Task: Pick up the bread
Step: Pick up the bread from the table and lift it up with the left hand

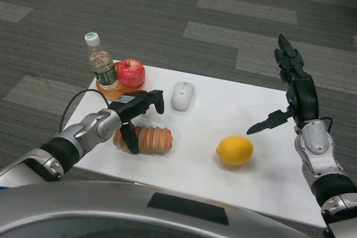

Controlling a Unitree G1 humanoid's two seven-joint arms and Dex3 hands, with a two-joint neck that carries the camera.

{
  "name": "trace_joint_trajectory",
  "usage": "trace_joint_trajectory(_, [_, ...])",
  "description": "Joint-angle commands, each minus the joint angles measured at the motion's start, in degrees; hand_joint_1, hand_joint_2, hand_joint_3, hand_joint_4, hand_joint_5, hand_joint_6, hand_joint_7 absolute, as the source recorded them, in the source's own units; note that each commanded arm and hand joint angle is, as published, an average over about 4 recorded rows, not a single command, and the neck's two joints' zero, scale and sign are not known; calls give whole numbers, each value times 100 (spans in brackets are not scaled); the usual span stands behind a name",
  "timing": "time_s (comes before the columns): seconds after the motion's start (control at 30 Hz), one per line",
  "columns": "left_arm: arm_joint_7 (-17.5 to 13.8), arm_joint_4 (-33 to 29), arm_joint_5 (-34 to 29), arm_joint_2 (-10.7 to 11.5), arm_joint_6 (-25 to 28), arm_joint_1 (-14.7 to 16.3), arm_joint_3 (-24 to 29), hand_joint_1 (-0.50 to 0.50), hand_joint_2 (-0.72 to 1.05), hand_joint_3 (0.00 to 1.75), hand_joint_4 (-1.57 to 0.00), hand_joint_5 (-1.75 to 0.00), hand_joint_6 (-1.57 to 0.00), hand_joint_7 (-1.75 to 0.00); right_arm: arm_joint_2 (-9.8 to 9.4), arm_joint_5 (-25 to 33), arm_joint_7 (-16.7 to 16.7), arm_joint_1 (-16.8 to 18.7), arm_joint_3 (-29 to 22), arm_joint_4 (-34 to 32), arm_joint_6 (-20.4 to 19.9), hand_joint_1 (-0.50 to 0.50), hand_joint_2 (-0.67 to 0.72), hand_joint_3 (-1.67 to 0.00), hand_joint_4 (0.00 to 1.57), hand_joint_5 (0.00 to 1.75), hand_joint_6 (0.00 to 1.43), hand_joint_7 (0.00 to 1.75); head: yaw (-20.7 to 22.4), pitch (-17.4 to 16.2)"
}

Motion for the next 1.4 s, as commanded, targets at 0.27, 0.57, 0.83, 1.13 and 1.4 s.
trace_joint_trajectory(0.27, [-278,-130,-405,119,207,12,-1,23,105,9,-91,-175,-42,-168,-13,11,-24,40,-39,-28,-7,-21,22,0,0,0,0,0,54,11])
trace_joint_trajectory(0.57, [-1012,-16,-923,211,483,-177,-159,36,105,9,-145,-175,-30,-168,-9,11,-24,45,-43,-32,-2,-21,22,0,0,0,0,0,77,14])
trace_joint_trajectory(0.83, [-1212,505,-1165,198,648,-390,-902,34,105,9,-142,-175,-34,-168,-4,11,-24,45,-50,-36,-5,-21,22,0,0,0,0,0,82,3])
trace_joint_trajectory(1.13, [-1456,525,-1327,178,846,-410,-974,43,91,9,-136,-175,-33,-168,-13,11,-27,45,-34,-43,-7,-21,22,0,0,0,0,0,109,10])
trace_joint_trajectory(1.4, [-1649,639,-1591,181,1246,-559,-1286,46,80,9,-25,-175,-6,-127,-6,11,-24,78,-67,-61,-7,-21,22,0,0,0,0,0,100,5])
